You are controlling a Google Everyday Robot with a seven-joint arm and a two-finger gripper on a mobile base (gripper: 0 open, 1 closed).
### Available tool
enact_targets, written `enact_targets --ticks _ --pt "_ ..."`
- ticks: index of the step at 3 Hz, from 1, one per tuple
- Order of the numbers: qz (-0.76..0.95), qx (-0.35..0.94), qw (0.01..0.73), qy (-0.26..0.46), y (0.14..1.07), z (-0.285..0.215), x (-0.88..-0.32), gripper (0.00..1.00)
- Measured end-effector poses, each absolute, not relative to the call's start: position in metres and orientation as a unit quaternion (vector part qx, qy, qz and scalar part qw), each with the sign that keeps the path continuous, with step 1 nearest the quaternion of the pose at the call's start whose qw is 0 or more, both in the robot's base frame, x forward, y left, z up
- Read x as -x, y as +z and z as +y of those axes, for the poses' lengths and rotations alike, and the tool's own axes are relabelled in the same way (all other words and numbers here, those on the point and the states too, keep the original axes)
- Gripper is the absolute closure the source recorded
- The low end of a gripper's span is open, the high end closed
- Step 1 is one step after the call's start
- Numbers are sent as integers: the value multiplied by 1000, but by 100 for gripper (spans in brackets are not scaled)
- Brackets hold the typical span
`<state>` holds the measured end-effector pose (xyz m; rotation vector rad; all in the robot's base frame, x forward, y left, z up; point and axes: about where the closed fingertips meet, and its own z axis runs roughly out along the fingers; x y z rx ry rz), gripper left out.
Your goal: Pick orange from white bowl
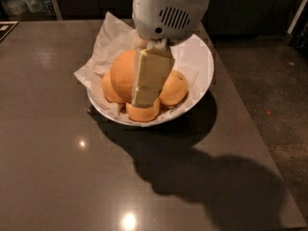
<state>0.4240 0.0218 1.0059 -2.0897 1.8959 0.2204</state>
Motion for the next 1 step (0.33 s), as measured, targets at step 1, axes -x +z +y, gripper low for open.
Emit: enact_targets --ticks 1 --pt "660 729 168 74 1012 25 -425 100"
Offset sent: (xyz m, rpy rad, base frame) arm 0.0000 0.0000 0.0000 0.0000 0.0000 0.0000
